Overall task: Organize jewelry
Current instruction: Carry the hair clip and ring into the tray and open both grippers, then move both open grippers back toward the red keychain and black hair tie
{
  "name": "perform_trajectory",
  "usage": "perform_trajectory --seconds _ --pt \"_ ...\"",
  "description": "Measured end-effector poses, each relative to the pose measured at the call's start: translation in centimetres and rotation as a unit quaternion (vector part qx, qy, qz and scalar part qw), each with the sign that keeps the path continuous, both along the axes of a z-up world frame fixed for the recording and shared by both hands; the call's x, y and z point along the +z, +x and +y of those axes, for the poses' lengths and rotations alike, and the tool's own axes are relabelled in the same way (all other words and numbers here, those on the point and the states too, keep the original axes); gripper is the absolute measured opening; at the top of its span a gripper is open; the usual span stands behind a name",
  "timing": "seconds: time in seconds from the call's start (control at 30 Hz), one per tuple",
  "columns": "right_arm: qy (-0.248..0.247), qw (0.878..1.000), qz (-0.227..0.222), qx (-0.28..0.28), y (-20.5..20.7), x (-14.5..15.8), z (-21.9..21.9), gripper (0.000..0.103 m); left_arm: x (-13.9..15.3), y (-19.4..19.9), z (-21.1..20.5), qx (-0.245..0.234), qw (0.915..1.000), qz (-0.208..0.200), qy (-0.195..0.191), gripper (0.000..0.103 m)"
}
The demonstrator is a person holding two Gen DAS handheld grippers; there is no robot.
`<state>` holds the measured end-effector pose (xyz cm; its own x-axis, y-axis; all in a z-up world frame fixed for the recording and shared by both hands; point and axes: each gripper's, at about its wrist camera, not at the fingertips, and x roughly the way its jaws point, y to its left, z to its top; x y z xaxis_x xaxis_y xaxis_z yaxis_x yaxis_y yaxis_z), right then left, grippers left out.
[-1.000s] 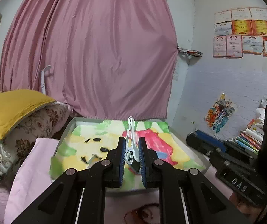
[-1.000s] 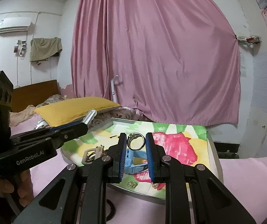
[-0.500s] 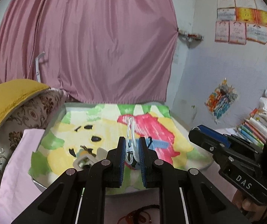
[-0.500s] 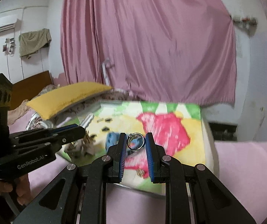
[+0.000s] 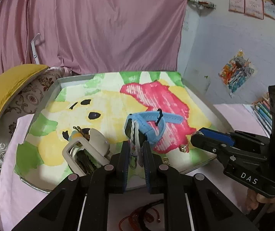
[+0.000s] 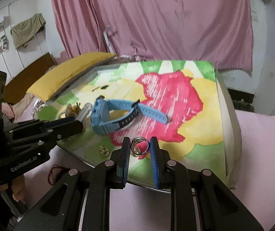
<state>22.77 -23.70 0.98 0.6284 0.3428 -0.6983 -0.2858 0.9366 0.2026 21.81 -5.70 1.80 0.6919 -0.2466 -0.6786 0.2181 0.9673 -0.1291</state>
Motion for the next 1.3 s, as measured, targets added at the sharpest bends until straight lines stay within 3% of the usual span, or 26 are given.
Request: perform_trajectory --seconds 0.43,0.57,0.67,0.73,0.93,1.0,1.07,1.2,1.3 --pt "0.010 1.000 0.007 -0.004 0.4 -0.2 -0.1 0.019 -0.7 0.3 -0.2 0.004 0.9996 0.028 0.004 0.013" --pt "0.012 1.000 -0.009 -0.015 -0.3 0.2 -0.4 0.031 -0.5 0.1 0.0 0.004 0.9997 0.024 -0.004 0.013" --pt "0.018 0.999 -0.031 -0.028 -1.1 0.8 -0.9 0.033 -0.2 -0.3 0.2 0.004 0.9998 0.016 -0.014 0.014" --pt "0.015 0.998 -0.055 -0.040 -1.9 1.5 -1.1 0.034 0.1 -0.7 0.4 0.004 0.9997 0.006 -0.021 0.019" --pt "0.010 0.989 -0.130 -0.065 -4.4 3.7 -1.6 0.055 1.5 -2.5 1.4 0.010 0.9976 -0.043 -0.053 0.039" --pt "0.006 0.986 -0.151 -0.071 -5.1 4.3 -1.6 0.070 2.0 -3.2 1.9 0.018 0.9959 -0.062 -0.063 0.060" --pt "-0.001 0.982 -0.171 -0.080 -5.8 4.8 -1.5 0.082 2.5 -4.0 2.7 0.029 0.9932 -0.084 -0.075 0.071" --pt "-0.016 0.974 -0.202 -0.096 -6.9 5.5 -1.1 0.092 3.1 -5.3 3.8 0.056 0.9889 -0.117 -0.073 0.094" --pt "-0.017 0.971 -0.218 -0.096 -7.7 5.8 -1.0 0.096 3.1 -5.9 4.6 0.074 0.9861 -0.132 -0.068 0.098"
